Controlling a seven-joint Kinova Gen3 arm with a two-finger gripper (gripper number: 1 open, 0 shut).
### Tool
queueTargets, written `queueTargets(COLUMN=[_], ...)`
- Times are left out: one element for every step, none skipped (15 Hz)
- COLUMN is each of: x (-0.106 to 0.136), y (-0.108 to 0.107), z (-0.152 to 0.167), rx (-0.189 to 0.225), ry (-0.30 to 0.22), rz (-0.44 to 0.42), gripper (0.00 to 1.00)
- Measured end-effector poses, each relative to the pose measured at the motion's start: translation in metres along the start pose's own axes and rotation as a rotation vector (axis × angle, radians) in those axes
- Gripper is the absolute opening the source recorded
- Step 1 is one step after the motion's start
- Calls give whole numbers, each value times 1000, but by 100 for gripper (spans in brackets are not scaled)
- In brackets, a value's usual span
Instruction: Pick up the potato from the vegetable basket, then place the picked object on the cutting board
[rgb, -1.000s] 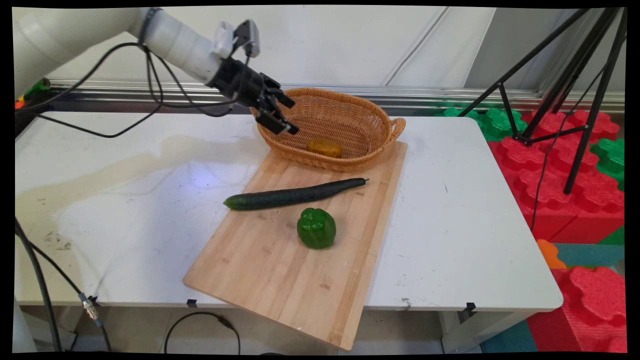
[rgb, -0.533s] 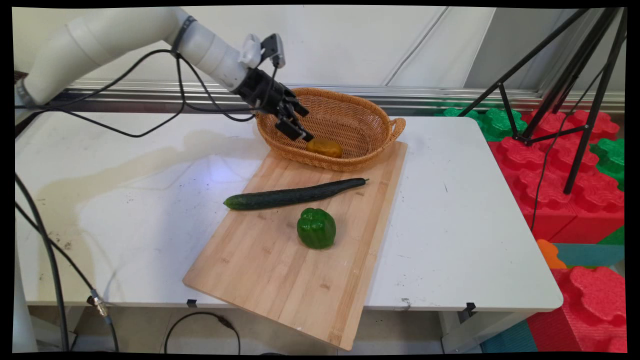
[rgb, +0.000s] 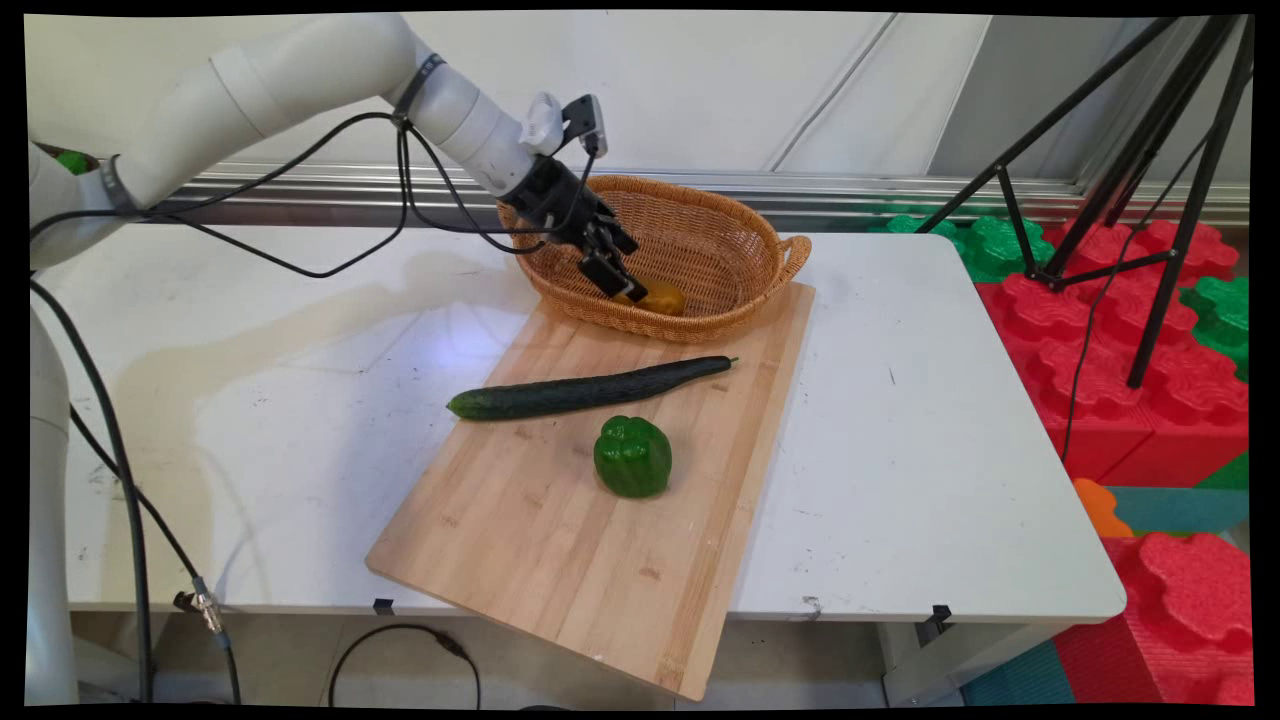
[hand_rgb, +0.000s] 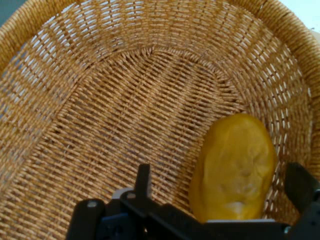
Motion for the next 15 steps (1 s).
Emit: queueTargets(x=[1, 1, 1, 2, 2, 3, 3, 4, 4, 4, 5, 6, 7, 7, 8], y=[-2, -3, -4, -5, -6, -7, -8, -10, -11, -12, -14, -15, -16, -17, -18], z=[4, 7, 8, 11, 13, 15, 17, 19, 21, 23, 24, 25, 26, 26, 27], rx=[-4, -7, -9, -12, -14, -17, -19, -21, -23, -26, -27, -29, -30, -32, -33], ry=[-5, -9, -12, -16, -18, -21, -24, -27, -30, -31, -31, -31, -30, -30, -29], rz=[-3, -5, -6, -7, -8, -9, -10, -9, -9, -9, -9, -7, -6, -4, -1], gripper=[100, 100, 100, 100, 100, 100, 100, 100, 100, 0, 0, 0, 0, 0, 0])
